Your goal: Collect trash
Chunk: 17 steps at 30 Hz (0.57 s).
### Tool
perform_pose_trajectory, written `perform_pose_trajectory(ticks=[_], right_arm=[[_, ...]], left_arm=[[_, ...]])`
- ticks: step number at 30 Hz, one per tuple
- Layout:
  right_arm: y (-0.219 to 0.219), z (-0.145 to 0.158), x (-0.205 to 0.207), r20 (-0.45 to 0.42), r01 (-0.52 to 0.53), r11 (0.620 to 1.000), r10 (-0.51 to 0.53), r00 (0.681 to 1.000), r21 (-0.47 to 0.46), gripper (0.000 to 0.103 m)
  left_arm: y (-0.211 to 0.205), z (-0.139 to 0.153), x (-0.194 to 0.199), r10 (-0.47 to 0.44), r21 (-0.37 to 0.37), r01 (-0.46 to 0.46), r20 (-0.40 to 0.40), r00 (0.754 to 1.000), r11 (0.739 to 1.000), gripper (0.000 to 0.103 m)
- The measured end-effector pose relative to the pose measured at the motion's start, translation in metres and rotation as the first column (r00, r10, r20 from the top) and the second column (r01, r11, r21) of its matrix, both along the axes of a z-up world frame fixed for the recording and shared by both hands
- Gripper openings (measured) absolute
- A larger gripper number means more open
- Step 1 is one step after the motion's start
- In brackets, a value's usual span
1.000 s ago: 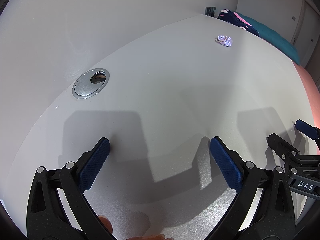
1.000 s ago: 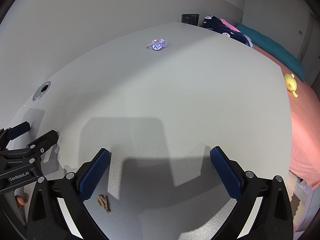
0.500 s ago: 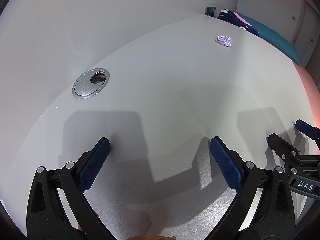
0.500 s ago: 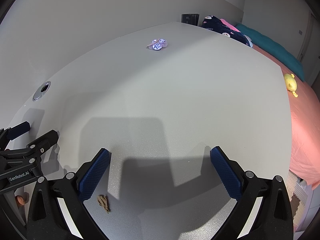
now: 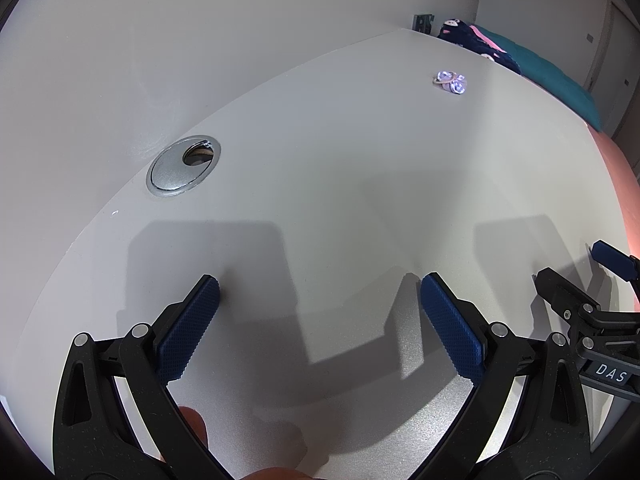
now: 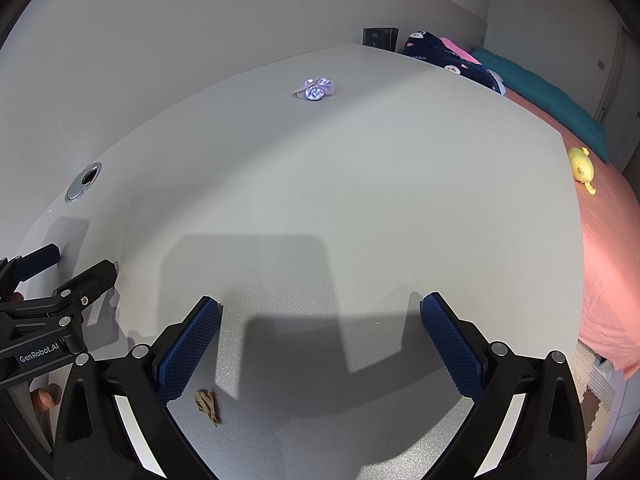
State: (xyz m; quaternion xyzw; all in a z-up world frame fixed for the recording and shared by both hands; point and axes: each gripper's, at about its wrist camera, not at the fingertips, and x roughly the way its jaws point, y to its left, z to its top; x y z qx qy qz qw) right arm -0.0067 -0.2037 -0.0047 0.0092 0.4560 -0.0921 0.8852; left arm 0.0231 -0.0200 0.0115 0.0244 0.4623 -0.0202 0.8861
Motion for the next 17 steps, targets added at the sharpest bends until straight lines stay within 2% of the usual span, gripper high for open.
perform_pose_trajectory(ticks=[17], right_arm=[[0.0001,0.0,-0.0003,0.0,0.0,1.0,0.0,1.0,0.0,0.101]], left_arm=[[0.0017,0.0009,-0.0037,0.003,-0.003,-0.003,0.0,1.0,1.0,0.097]])
